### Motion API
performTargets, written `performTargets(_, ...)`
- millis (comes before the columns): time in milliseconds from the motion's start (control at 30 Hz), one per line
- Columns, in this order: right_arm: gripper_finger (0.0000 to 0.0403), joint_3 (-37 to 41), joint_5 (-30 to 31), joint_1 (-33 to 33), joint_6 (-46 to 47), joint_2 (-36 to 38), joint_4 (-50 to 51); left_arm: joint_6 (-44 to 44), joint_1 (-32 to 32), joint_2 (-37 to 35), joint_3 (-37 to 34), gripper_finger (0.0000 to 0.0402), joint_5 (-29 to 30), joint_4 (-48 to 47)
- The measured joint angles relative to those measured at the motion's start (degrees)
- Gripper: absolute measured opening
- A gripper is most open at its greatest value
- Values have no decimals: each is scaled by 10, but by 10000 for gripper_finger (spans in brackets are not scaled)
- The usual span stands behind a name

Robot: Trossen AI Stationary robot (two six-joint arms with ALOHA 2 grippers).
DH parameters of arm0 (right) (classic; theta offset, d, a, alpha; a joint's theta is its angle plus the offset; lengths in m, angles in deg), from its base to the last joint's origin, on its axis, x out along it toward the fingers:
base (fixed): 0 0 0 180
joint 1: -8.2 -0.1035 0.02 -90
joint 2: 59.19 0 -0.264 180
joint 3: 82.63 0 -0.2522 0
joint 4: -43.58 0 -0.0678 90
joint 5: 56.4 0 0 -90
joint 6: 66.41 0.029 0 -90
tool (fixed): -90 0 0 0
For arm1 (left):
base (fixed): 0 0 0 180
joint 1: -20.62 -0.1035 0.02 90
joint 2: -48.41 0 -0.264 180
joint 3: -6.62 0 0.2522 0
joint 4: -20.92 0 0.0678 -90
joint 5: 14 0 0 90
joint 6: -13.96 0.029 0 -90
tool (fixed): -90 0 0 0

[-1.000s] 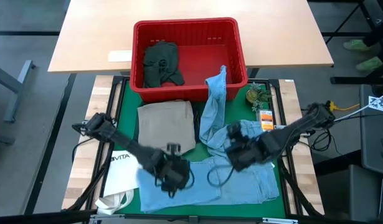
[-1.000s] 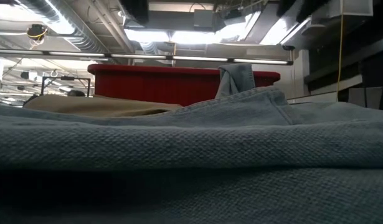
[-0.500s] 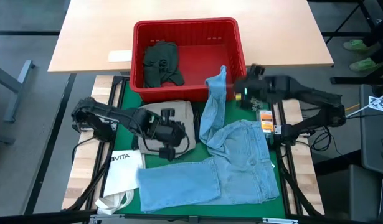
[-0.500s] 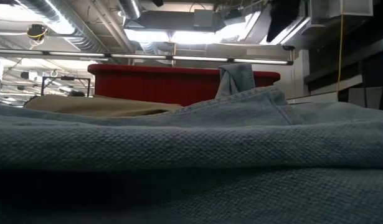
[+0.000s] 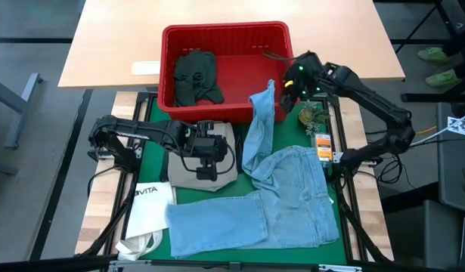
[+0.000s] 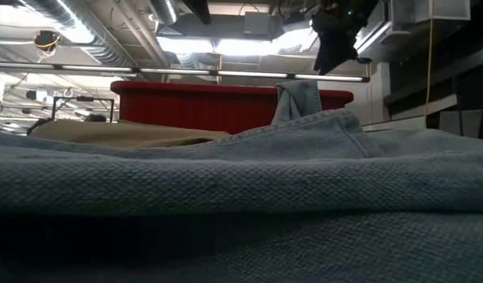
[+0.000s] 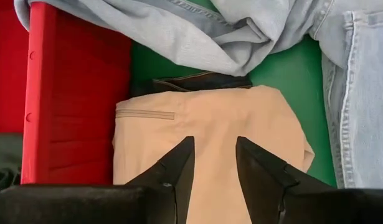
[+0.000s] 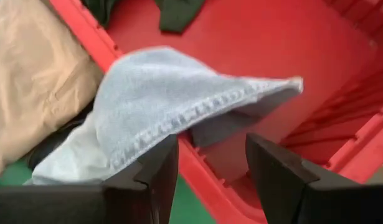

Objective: Fold Laundry from Bin
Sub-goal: Fold the light blue pants

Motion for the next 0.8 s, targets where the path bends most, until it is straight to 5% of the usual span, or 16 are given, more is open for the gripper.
performTargets(233, 188, 0, -66, -3, 8, -38, -7, 14, -2, 0, 0, 114, -1, 0)
performTargets(800, 188, 0, -90, -2, 43, -70, -5, 15, -2, 0, 0, 114, 0, 0)
